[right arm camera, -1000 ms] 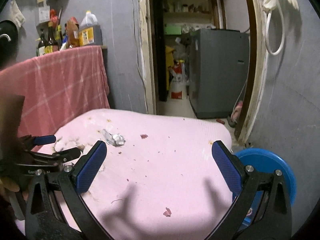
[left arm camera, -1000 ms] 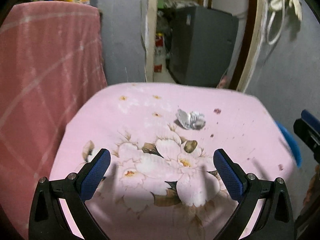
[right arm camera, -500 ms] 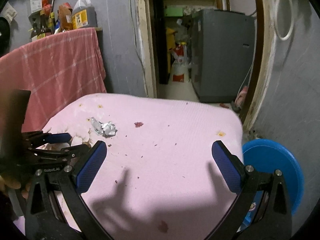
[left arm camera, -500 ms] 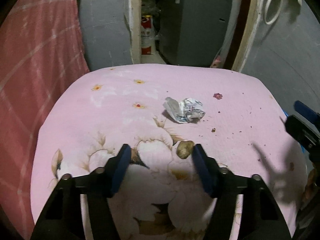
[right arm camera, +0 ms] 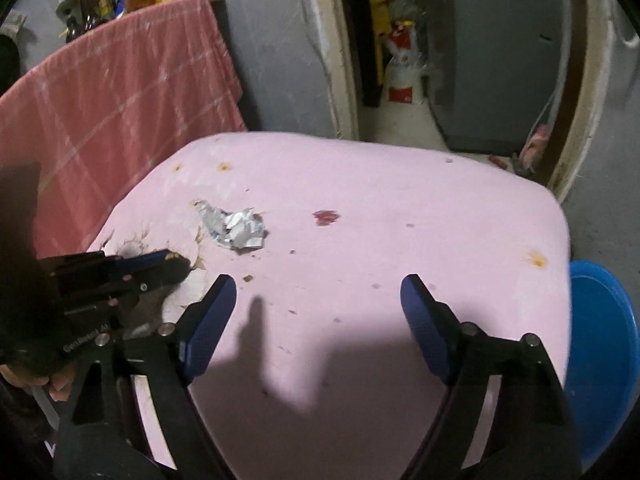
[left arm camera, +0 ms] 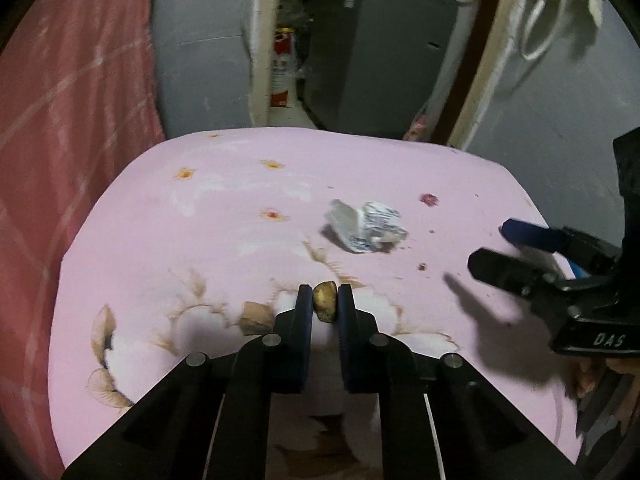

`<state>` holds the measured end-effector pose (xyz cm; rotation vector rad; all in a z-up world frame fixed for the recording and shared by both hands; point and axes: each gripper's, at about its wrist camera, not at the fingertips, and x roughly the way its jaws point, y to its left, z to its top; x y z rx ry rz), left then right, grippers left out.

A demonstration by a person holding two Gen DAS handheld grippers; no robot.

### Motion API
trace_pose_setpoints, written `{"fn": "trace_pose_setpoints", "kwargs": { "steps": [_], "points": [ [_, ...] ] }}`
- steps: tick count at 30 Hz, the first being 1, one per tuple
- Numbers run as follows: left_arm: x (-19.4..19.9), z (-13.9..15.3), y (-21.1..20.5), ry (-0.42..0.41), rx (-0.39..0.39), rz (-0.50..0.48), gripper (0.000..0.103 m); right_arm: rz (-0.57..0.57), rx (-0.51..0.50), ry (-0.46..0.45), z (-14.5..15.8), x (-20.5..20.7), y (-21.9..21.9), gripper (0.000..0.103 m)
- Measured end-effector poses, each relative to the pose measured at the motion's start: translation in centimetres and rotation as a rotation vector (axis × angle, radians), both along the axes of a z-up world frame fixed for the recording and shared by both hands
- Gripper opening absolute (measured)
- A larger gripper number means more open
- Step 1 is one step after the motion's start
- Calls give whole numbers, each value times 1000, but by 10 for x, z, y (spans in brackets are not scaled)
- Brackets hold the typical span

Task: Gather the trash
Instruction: 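Grasp the crumpled silver foil with the right tool while the left tool grasps a small brown lump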

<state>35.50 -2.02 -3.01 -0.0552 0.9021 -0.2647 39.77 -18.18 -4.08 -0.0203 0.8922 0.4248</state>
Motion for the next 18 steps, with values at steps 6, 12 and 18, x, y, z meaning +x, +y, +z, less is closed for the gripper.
{"fn": "trace_pose_setpoints", "kwargs": {
  "steps": [6,12,18],
  "points": [
    [-5,5,28,-9,-45,92,9,63,-21,32,-5,14,27,71],
    [-6,9,49,-19,-86,155,9,120,-28,40,-8,26,55,62],
    [-12,13,50,-29,-101,173,9,161,-103,27,-13,28,79,38]
  ]
}}
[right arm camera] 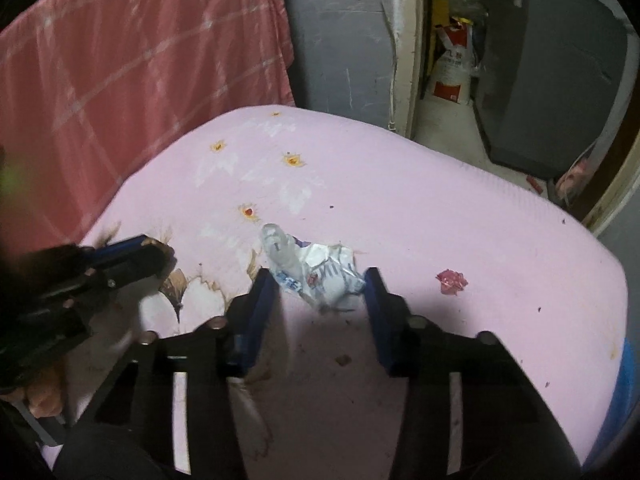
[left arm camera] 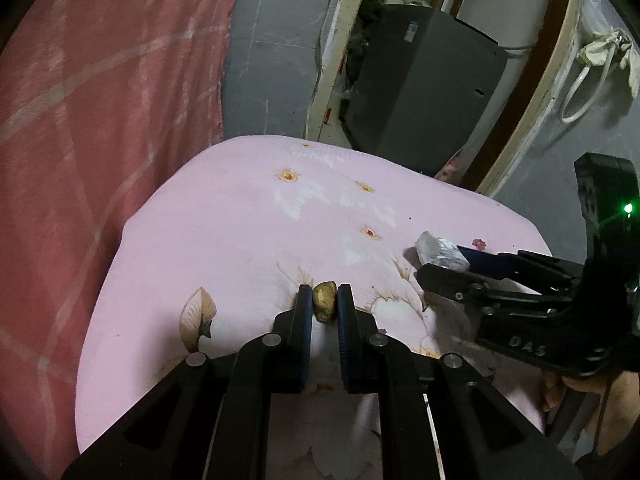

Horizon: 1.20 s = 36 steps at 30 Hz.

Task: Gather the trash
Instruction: 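Grasp the crumpled silver foil with the right tool while the left tool grasps a small brown lump, then carry the foil and brown lump over the blue bucket with both tools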

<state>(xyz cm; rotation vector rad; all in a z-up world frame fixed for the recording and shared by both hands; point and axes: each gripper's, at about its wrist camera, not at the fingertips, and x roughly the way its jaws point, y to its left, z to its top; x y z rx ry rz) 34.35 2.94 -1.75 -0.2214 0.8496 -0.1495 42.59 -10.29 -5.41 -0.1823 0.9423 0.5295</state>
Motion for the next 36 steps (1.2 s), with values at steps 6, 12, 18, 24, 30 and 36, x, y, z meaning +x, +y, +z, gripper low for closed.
{"fn": "trace_pose_setpoints", "kwargs": {
  "steps": [6,12,18,24,30,36],
  "points": [
    [-8,4,1,-16,-12,-2,9,-2,-10,-28,3,-7,-6,19],
    [-19,15,-8,-79,-9,-16,9,-29,54,-113,22,-32,-27,18],
    [-32,35,-27,-154,-38,-54,9,-87,104,-262,51,-71,-56,18],
    [-51,68,-57,-280,-57,-92,9,-165,129,-439,93,-114,-97,19],
    [-71,100,-93,-401,-68,-143,9,-234,163,-564,130,-148,-135,19],
    [-91,128,-130,-508,-67,-194,9,-301,176,-653,152,-177,-166,19]
  ]
}}
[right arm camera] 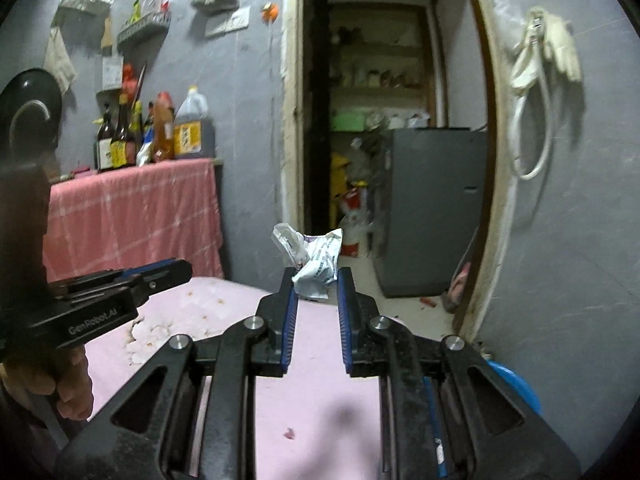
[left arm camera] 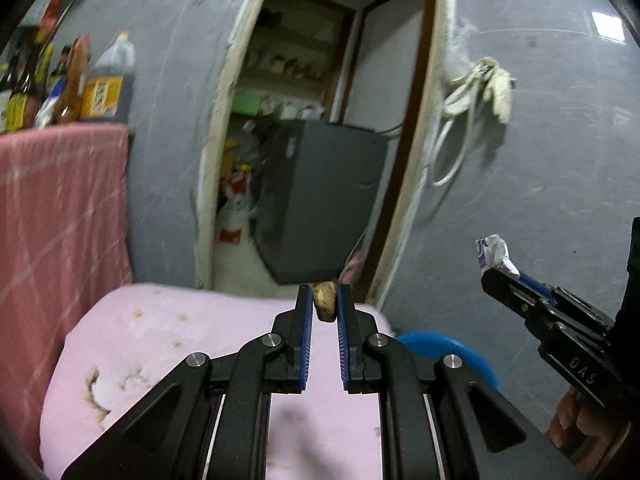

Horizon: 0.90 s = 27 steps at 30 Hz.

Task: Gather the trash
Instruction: 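Carry the foil and brown lump over the blue bucket with both tools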

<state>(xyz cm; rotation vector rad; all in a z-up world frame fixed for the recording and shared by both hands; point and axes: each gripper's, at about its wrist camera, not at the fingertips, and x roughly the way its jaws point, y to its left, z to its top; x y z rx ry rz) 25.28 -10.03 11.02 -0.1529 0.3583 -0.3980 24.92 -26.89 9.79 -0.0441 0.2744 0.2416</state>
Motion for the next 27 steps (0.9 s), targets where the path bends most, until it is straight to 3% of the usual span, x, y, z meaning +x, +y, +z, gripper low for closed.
{"fn": "trace_pose_setpoints", "kwargs": {
  "steps": [11,20,27],
  "points": [
    [-19,31,-66,-134,-19,-100,9,-138,12,-122,18,-42,-67,19],
    [-16,28,-119,-149,6,-178,9,-253,-3,-190,16,-64,-111,19],
    [-12,14,-149,-149,46,-214,9,-298,4,-180,2,-66,-135,20]
  ]
}}
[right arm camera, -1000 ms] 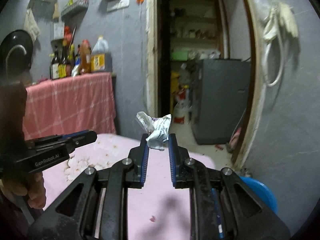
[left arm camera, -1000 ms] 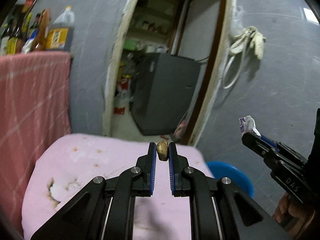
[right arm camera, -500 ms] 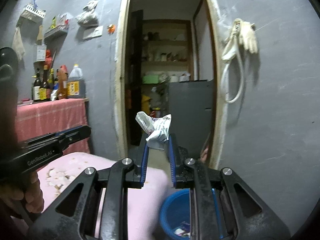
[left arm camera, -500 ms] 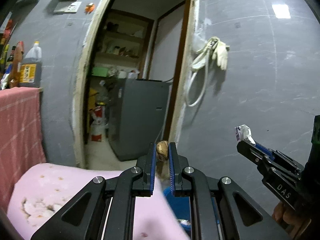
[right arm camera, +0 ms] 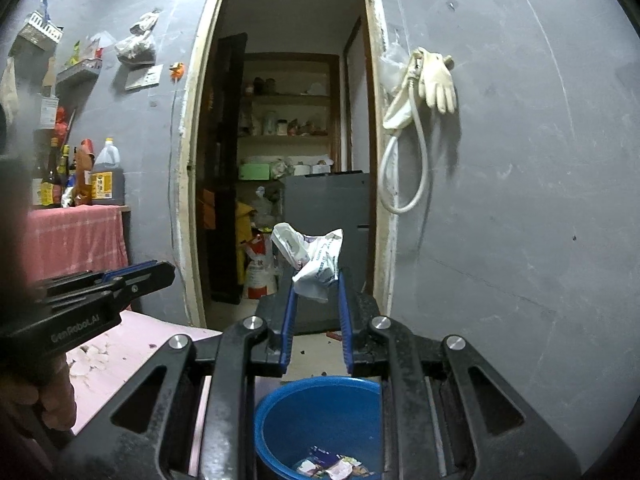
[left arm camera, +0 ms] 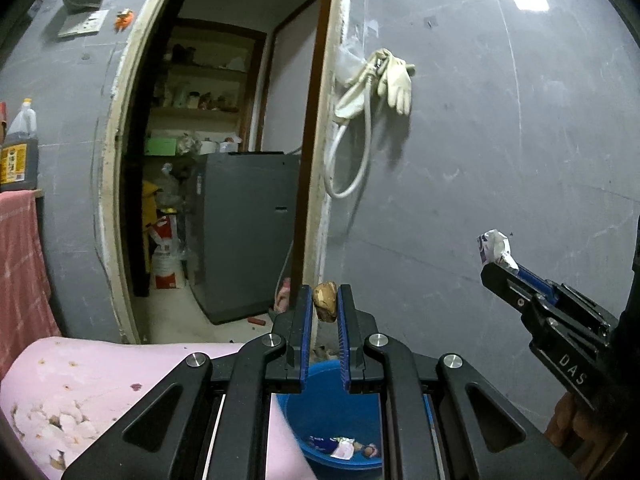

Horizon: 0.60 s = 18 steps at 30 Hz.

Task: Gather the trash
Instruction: 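Carry the foil and brown lump over the blue bucket with both tools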

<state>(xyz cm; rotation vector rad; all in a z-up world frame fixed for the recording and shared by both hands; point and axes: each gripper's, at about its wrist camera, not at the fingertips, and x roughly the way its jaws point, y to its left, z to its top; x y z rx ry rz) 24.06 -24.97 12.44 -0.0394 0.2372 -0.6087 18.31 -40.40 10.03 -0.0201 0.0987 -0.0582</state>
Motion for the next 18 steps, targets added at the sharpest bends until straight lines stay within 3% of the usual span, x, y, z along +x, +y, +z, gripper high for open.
{"fn": "trace_pose_setpoints", "kwargs": {
  "steps": [10,18],
  "points": [
    [16,-29,-37,56,60,-40,9,-25,43,61,-31,8,-27,21],
    [50,-68,-62,204,126,-49,9,-26,95,175,-68,29,-48,22]
  ]
}}
